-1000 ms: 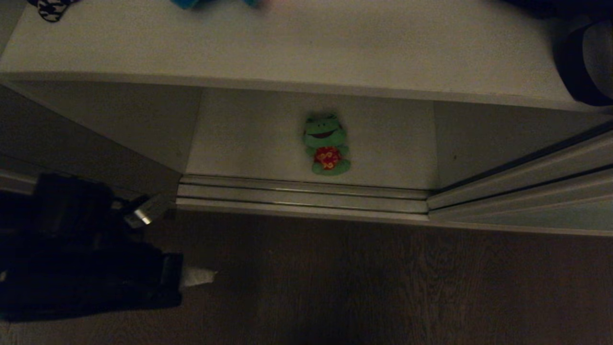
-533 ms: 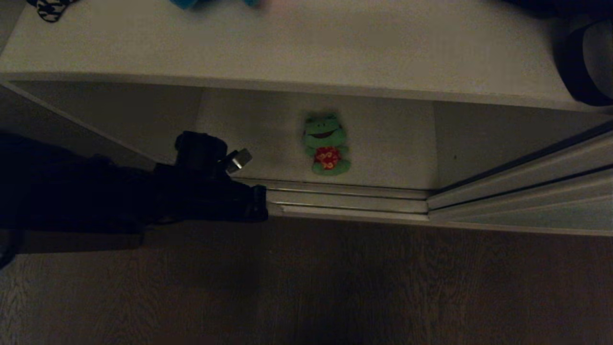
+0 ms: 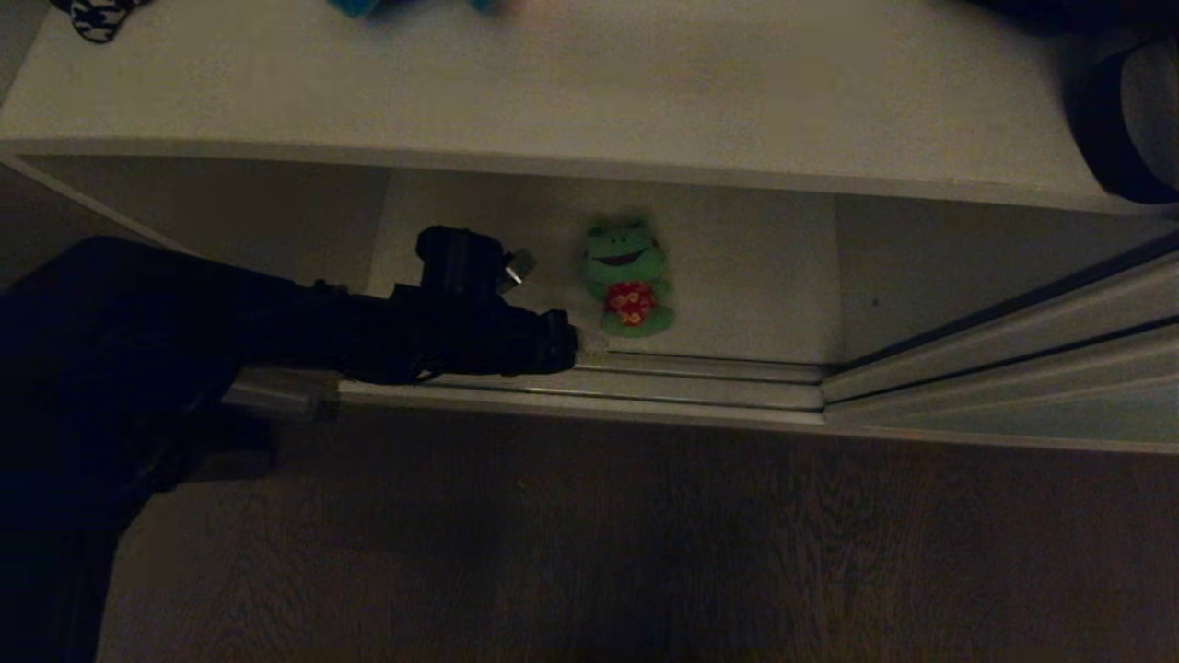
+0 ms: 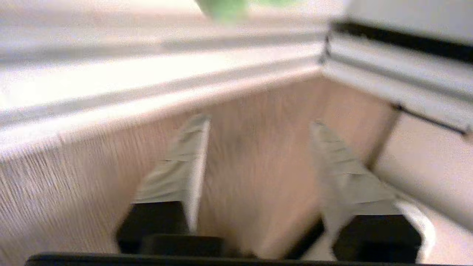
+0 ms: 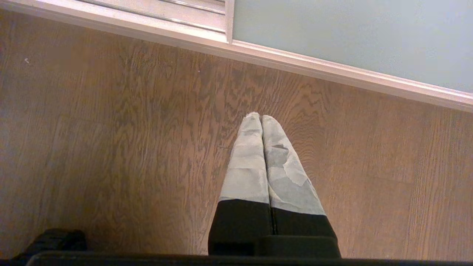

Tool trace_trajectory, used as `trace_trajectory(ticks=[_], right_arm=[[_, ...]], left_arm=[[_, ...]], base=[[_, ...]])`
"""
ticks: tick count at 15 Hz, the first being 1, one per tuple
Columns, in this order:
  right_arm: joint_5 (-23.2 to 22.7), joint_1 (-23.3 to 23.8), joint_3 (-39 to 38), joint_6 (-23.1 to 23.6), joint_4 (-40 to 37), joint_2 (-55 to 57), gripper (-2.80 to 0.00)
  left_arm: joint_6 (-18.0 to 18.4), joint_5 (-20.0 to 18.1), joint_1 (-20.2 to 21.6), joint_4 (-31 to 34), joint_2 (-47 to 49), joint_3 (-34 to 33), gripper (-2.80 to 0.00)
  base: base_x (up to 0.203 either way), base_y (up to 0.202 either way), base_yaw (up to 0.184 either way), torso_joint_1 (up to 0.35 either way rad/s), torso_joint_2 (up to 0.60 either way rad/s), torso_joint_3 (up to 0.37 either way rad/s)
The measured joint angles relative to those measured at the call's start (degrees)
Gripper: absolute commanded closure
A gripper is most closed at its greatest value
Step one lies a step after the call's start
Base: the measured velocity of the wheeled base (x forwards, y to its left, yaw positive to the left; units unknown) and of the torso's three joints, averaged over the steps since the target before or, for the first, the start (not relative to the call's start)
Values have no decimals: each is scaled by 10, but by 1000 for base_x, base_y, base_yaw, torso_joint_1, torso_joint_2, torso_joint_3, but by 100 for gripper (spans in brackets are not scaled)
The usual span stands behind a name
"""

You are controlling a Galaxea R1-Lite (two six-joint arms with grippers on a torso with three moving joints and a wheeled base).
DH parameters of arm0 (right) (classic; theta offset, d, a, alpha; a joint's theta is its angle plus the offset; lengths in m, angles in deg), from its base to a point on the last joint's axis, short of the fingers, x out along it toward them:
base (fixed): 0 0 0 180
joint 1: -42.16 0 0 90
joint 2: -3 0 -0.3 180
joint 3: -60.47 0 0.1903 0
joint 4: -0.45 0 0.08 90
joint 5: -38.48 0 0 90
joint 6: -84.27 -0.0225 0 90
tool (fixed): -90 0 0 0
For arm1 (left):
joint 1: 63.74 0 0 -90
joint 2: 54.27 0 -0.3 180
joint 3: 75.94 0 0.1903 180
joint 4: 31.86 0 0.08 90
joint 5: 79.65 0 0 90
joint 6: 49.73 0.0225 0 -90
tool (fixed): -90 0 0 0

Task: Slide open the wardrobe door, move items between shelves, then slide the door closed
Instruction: Place the green doll on the higher shelf

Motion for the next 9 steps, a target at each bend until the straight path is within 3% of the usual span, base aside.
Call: trace_trajectory(ticks=[3,9], right_arm=[[0,0,0,0,0,0,0],[0,0,0,0,0,0,0]], left_arm=[[0,48,-7,0,61,77,-280],[2,57,-30,-17,114,143,-280]], base=[[0,0,0,0,0,0],[0,0,0,0,0,0]])
